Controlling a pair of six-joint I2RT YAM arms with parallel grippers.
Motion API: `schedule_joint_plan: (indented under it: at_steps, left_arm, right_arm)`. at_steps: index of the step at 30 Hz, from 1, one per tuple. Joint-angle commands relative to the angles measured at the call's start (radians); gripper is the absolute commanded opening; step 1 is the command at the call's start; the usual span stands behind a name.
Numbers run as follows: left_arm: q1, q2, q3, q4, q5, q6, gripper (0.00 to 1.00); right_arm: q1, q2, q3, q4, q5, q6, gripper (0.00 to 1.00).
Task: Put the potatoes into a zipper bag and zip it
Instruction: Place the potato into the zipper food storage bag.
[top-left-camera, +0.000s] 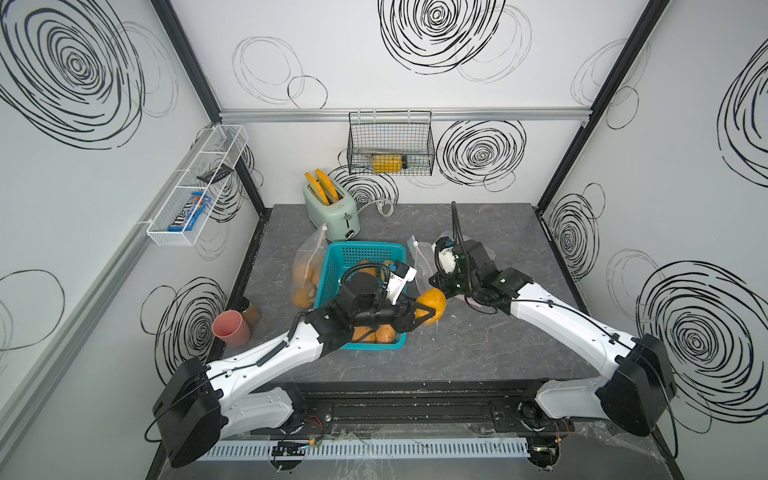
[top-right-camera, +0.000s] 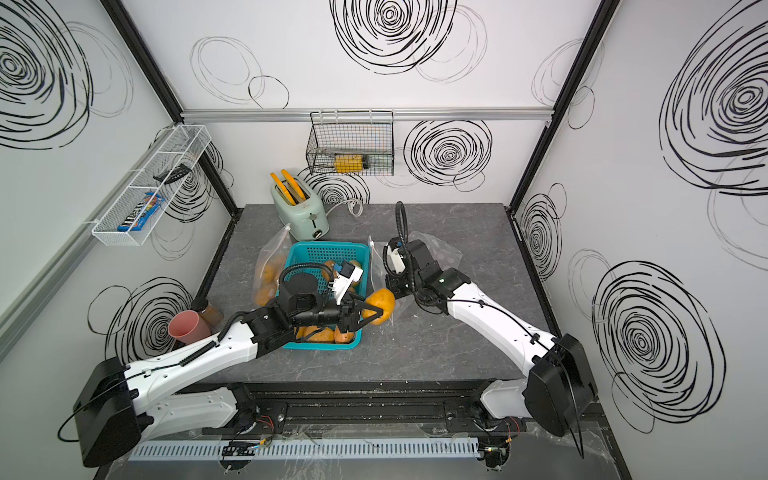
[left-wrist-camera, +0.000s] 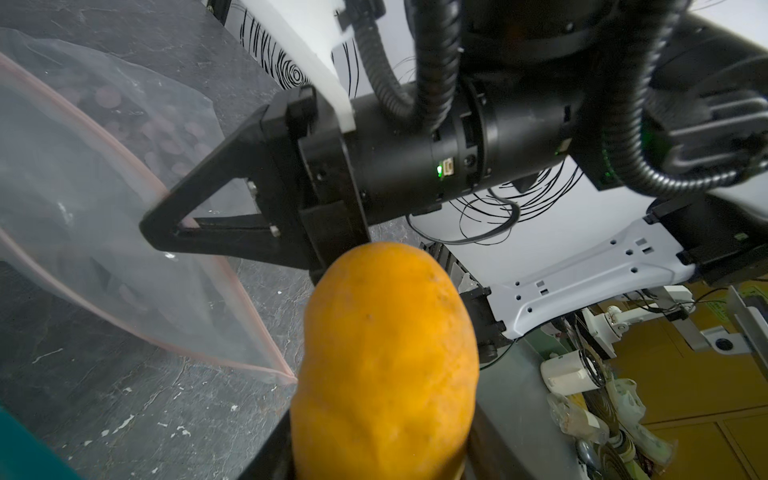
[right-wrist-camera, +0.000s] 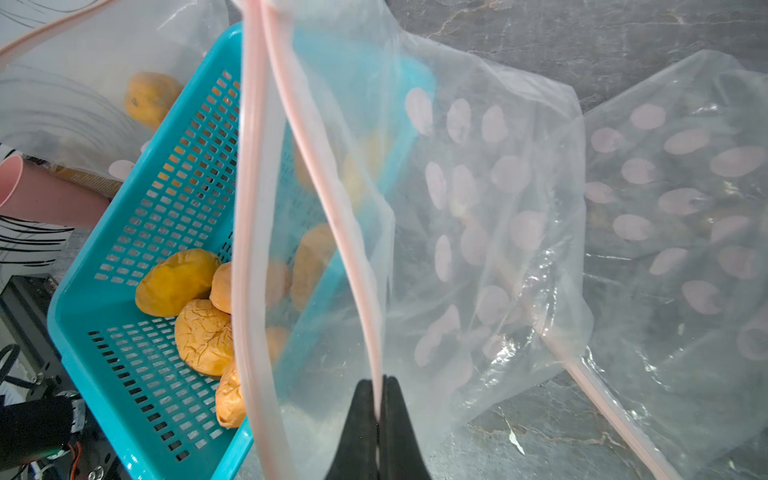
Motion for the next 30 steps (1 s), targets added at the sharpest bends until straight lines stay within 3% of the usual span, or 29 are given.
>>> schedule_joint_plan:
  at_steps: [1,6,21,30]
  left_arm:
    - [0.082,0.066,-0.023,0.013,-0.149,-0.053,0.38]
    - [0.112,0.081,-0.082,0.075,-0.138,-0.08,0.37]
    - [0.126,0.084,-0.077,0.09,-0.139,-0.082,0.36]
    - [0.063,0.079,-0.059,0.131,-0.017,-0.041,0.35]
  right_arm:
    - [0.036,-0.075,-0.003,0.007,-0.09,0.019,0.0]
    - [0.037,-0.094,-0.008,0.012,-0.098,0.019,0.0]
    - [0.047,-0.086,-0.044,0.031,-0.106,0.019,0.0]
    - [0.048,-0.063,-0.05,0.062,-0.119,0.015,0.0]
